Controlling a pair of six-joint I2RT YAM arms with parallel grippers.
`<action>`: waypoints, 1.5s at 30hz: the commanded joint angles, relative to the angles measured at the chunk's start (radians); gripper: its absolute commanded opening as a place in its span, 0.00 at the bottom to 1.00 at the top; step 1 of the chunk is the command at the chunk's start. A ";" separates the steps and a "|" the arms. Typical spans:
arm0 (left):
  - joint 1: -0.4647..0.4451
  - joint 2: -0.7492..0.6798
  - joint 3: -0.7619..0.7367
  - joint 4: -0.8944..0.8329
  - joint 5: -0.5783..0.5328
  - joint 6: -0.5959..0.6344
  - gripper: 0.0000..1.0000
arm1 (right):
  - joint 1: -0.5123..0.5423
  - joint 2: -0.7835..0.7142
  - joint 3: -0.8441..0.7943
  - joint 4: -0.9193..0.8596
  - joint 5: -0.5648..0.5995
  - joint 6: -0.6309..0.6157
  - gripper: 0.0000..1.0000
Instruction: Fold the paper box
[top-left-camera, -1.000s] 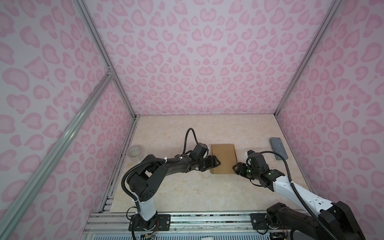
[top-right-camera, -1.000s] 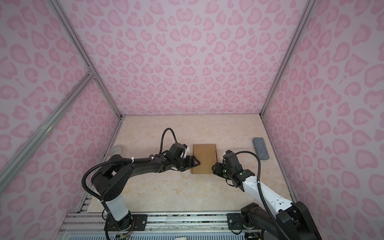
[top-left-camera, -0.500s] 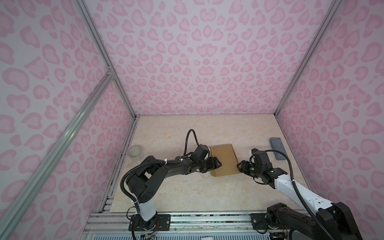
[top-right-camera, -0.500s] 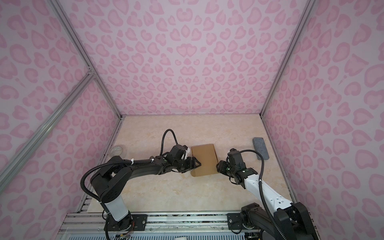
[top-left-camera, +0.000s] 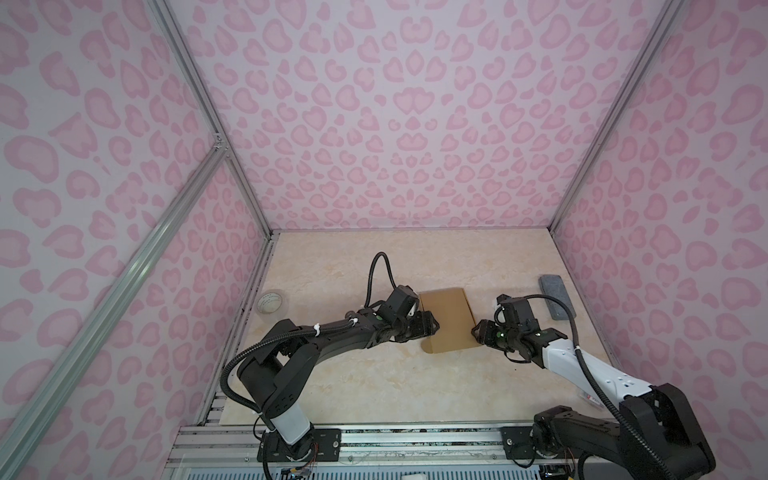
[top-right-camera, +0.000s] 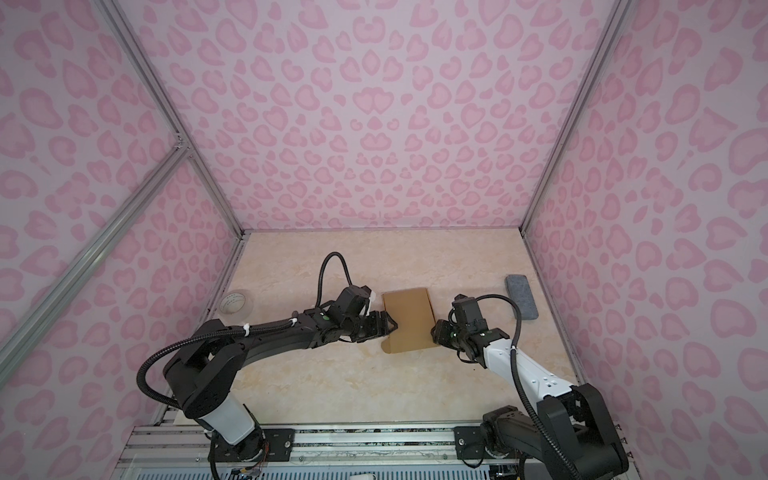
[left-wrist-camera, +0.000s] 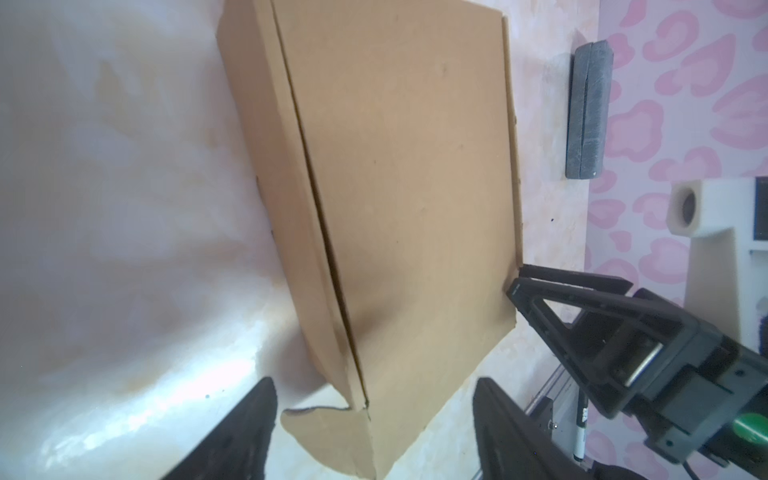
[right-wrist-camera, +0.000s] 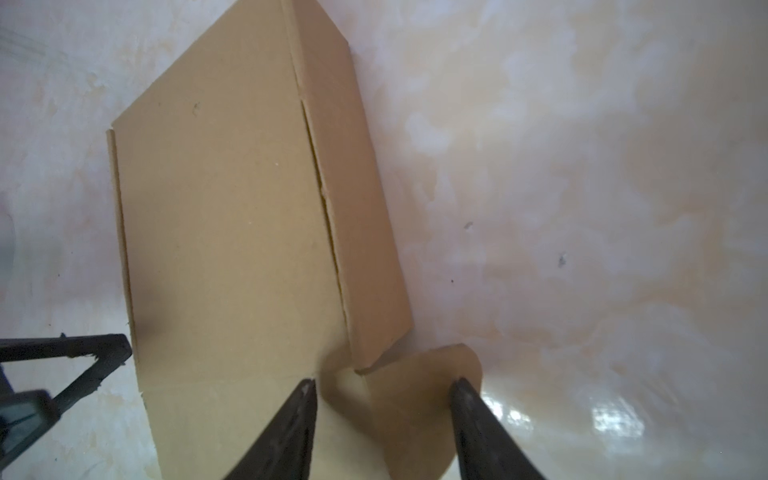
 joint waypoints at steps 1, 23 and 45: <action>-0.014 0.008 0.021 -0.008 -0.002 0.007 0.77 | 0.001 0.012 -0.002 0.046 -0.032 -0.010 0.54; -0.035 0.080 0.005 0.118 0.039 -0.057 0.77 | 0.003 0.035 -0.030 0.111 -0.124 0.036 0.54; -0.044 0.065 -0.001 0.127 0.038 -0.084 0.76 | 0.017 0.023 -0.026 0.080 -0.094 0.032 0.52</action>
